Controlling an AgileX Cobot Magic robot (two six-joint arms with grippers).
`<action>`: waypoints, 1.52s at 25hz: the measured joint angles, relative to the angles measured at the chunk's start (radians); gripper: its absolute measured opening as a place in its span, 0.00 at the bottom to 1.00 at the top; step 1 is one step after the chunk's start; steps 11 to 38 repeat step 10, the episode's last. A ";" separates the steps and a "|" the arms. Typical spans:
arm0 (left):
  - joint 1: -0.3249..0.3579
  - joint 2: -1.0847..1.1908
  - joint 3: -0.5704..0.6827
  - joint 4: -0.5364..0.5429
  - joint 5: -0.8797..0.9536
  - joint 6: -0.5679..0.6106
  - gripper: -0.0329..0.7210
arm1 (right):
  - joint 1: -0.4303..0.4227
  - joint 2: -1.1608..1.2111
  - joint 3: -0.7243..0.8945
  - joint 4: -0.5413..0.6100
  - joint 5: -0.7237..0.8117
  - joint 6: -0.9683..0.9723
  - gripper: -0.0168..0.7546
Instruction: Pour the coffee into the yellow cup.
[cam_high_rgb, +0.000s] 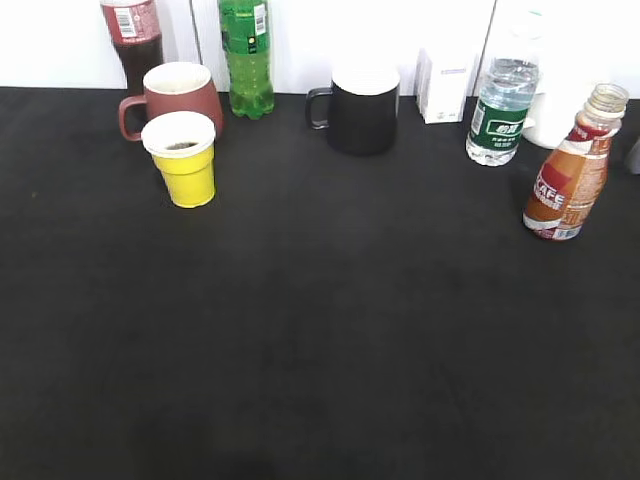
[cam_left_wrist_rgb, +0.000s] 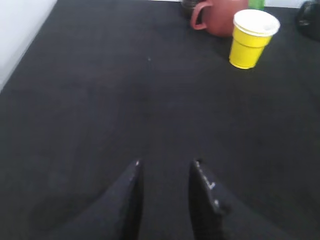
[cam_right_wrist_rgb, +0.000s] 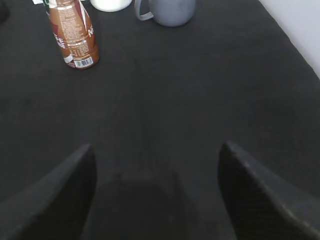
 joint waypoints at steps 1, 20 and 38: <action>0.020 0.000 0.000 -0.001 0.000 0.000 0.36 | 0.000 0.000 0.000 0.000 0.000 0.000 0.78; 0.099 0.000 0.000 -0.001 0.000 0.000 0.36 | 0.000 0.000 0.000 0.000 0.000 0.000 0.78; 0.099 0.000 0.000 -0.001 0.000 0.000 0.36 | 0.000 0.000 0.000 0.000 0.000 0.000 0.78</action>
